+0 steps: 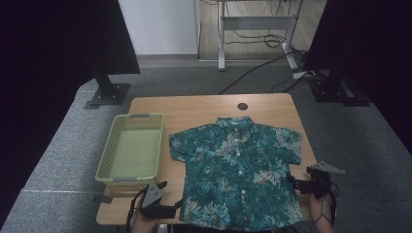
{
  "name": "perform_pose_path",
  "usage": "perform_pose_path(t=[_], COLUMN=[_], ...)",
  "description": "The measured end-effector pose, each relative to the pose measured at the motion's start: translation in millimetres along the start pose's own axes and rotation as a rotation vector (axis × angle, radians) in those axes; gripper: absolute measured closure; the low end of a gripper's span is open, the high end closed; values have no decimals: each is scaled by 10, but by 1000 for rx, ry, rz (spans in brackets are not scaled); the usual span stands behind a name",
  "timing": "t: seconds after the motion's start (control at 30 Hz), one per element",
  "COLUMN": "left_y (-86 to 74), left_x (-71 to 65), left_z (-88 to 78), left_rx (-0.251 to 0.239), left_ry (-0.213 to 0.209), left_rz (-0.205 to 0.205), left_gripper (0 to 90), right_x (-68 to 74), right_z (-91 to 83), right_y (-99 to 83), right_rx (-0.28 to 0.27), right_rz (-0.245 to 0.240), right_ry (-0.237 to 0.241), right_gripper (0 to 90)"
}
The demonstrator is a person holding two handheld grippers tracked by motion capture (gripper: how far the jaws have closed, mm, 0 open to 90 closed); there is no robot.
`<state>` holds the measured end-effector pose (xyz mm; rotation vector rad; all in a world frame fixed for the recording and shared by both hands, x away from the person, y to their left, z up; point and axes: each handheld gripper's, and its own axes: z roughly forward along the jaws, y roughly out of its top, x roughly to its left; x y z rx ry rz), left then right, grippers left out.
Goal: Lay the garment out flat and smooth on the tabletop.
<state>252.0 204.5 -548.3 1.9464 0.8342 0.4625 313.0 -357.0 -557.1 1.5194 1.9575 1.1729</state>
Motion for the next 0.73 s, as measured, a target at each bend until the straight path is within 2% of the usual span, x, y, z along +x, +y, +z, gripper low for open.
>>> perform_pose_path(t=[0.07, 0.2, 0.37, 0.43, 0.5, 0.53, 0.57, 0.6, 0.73], left_y=[-4, -1, 3, 5, -14, -14, -28, -26, -22], left_x=[21, 49, 23, 18, 15, 15, -4, -10, 3], left_z=[-12, -4, 8, 15, 33, 33, 57, 64, 72], left_rx=[-10, 0, 16, 25, 42, 42, 68, 73, 82], left_ry=[-7, -5, -4, -6, -25, -25, -18, -21, -24], left_rz=[-5, -30, -6, -8, -27, -27, -12, -3, -19], left_gripper=[81, 82, 81, 79, 79, 79, 79, 80, 79], right_x=[1, 1, 3, 1, -1, -1, -3, -4, -5], right_z=[-2, -2, -1, -3, -3, -3, -3, -3, -2], right_y=[-1, -1, -2, -3, -3, -3, -4, -3, -3], right_rx=[-1, -2, 4, 3, 3, 3, 2, 2, 3], right_rz=[-1, 0, -2, 0, 2, 2, 3, 4, 5], right_ry=[0, -3, -1, -1, 0, 0, 2, 2, 2], right_gripper=[4, 4, 1, 1, 0, 0, 0, 0, 0])
